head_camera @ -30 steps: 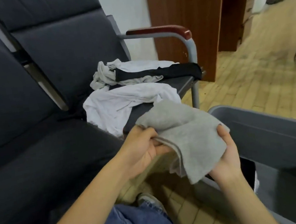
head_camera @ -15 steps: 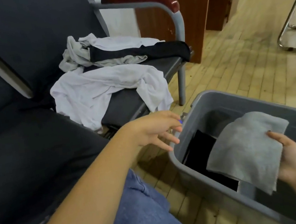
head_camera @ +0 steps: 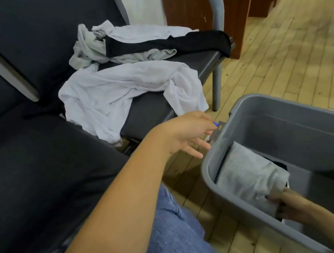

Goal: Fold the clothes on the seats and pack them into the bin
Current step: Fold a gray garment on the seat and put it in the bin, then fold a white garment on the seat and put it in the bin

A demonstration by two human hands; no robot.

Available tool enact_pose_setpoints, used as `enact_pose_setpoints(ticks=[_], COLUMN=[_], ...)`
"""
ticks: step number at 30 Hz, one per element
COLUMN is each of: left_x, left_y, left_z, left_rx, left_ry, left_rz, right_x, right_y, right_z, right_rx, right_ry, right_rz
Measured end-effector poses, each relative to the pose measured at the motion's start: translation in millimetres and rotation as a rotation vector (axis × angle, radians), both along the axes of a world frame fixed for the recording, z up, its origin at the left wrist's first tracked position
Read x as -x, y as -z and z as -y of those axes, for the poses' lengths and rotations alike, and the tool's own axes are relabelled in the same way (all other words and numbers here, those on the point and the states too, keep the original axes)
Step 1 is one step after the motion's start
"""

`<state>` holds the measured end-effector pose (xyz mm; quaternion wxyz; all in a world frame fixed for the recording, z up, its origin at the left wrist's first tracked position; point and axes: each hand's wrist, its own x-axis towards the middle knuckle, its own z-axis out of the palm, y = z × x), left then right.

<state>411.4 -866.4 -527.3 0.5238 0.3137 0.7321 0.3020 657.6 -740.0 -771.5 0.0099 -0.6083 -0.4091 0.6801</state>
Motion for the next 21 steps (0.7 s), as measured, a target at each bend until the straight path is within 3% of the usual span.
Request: enact_pose_setpoints(ticks=[6,9,12,15,18,21], left_x=[2.0,2.7,3.6,3.4,3.5,13.2], left_y=[0.7,-0.1,-2.5,-6.7,-25.7,-57.7], left_z=[11.0,17.8,24.0,28.0,42.7,80.6], left_rx=[-0.001,-0.001,-0.046,-0.161,-0.394,-0.575], left_ry=[0.001,-0.007,-0.066,-0.161,-0.165,-0.248], left_rz=[-0.026,-0.039,-0.054,-0.131,-0.371,-0.455], right_x=[0.9,-5.7,-2.7,10.4,41.6,87.9], right_y=[7.3,16.2,13.2,-13.8,-56.8,-110.5], right_z=[-12.0,-12.7,-5.3,-2.1,6.6,27.9], right_rx=[-0.309,-0.269,-0.160,-0.474,-0.719,-0.965], right_ry=[-0.064,-0.196,-0.328,-0.595,-0.717,-0.731], right_rz=[0.169,0.265,0.480,0.710,0.593,0.298])
